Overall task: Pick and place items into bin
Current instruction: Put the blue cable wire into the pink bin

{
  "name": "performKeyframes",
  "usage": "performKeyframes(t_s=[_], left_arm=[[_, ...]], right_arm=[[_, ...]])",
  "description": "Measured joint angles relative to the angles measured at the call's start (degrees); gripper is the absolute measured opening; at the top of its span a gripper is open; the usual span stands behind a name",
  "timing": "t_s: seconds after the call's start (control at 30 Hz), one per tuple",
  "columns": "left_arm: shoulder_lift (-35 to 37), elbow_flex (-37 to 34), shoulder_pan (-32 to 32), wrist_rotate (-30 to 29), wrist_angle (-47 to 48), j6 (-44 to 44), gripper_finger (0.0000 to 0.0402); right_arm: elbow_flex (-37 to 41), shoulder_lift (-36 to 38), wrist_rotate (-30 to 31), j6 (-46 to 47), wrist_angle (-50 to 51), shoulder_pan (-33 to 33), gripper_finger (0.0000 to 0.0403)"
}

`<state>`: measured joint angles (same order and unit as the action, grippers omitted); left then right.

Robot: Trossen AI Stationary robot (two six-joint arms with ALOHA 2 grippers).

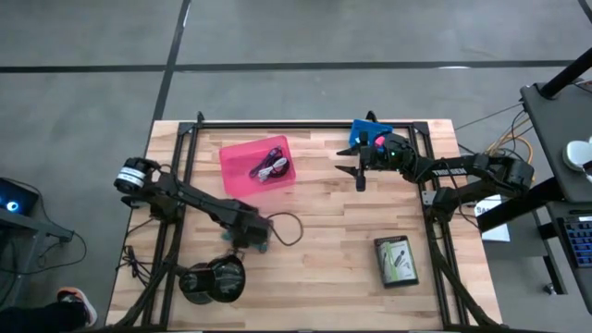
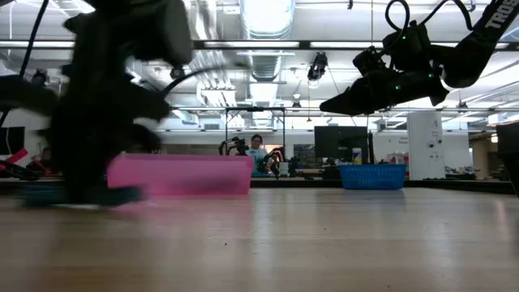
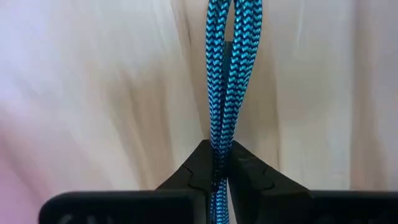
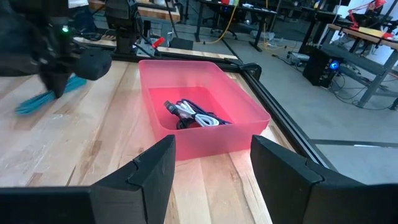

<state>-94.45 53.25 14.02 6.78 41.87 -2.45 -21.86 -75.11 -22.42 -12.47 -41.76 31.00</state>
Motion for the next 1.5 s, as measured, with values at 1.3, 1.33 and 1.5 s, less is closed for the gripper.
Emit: performKeyframes(t_s=[1.3,1.33,1.5], left_arm=[[5.3,6.7,-21.8,-56.8,-8.9,-18.5,0.0052],[5.2,6.6,-22.0,-56.7,-9.1,-20.1,0.0063],[5.0,6.3,-22.5,-56.3,-9.6,-21.1,0.0111]], right_arm=[[0.0,0.0,0.0,-0.2,1.3,0.0,0.0196],[0.0,0.0,0.0,-0.2,1.3,0.0,0.0196],[0.0,0.0,0.0,-0.2,1.3,0.0,0.0196]])
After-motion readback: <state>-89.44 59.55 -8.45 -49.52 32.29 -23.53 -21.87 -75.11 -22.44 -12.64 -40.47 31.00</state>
